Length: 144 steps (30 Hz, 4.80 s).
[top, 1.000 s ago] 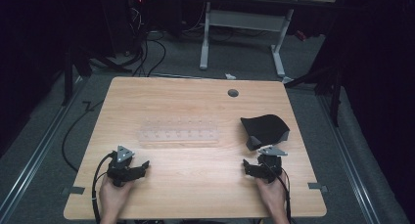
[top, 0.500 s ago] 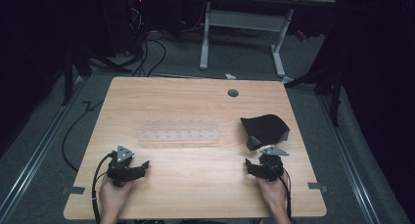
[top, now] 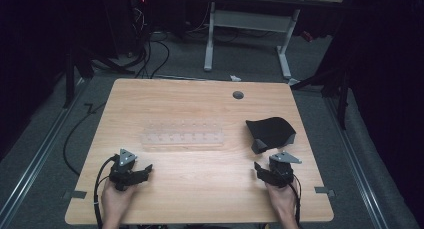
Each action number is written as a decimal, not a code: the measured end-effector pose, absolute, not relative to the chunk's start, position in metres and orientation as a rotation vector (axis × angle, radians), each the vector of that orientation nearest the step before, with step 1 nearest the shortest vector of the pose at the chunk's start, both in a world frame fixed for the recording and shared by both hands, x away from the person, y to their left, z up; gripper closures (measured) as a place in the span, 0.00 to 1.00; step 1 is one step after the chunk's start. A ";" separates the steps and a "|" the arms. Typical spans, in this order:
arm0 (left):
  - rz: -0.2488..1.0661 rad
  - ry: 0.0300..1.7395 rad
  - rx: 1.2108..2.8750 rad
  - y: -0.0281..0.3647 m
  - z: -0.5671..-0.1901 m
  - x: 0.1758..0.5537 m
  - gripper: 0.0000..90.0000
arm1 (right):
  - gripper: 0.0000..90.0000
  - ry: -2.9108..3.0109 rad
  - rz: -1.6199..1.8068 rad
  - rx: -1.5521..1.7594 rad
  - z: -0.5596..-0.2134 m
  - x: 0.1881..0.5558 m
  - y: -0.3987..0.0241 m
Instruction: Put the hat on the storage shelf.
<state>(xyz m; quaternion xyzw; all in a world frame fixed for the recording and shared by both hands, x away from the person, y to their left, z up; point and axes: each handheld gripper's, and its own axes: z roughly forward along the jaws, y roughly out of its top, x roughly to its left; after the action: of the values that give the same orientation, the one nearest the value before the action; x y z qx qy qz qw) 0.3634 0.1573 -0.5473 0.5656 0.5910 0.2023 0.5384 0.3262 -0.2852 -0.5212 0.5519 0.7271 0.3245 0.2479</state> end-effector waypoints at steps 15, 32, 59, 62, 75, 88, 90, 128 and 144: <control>0.487 1.404 1.350 0.157 -0.547 0.363 0.31 | 0.43 1.865 0.962 1.573 -0.510 0.311 -0.323; 0.487 1.404 1.349 0.157 -0.547 0.363 0.31 | 0.43 1.821 0.971 1.608 -0.490 0.330 -0.348; 0.488 1.405 1.349 0.157 -0.547 0.363 0.31 | 0.36 1.727 0.946 1.723 -0.478 0.385 -0.382; 0.488 1.405 1.349 0.157 -0.547 0.363 0.31 | 0.36 1.724 0.947 1.726 -0.476 0.392 -0.385; 0.487 1.405 1.348 0.157 -0.547 0.363 0.31 | 0.34 1.724 0.970 1.788 -0.486 0.418 -0.390; 0.485 1.405 1.347 0.157 -0.547 0.363 0.31 | 0.47 1.759 1.028 1.808 -0.502 0.429 -0.384; 0.486 1.405 1.348 0.157 -0.547 0.363 0.31 | 0.53 1.757 1.030 1.786 -0.503 0.428 -0.383; 0.491 1.407 1.349 0.157 -0.548 0.364 0.31 | 0.95 1.782 1.341 1.633 -0.489 0.392 -0.386; 0.488 1.405 1.353 0.156 -0.548 0.363 0.29 | 0.95 1.811 1.408 1.583 -0.471 0.362 -0.381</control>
<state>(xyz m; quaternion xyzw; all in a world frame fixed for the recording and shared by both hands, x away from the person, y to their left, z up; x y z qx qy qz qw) 0.3628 0.1562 -0.5475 0.5683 0.5901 0.2048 0.5357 0.3622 -0.3808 -0.4706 0.5590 0.6396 0.4972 0.1765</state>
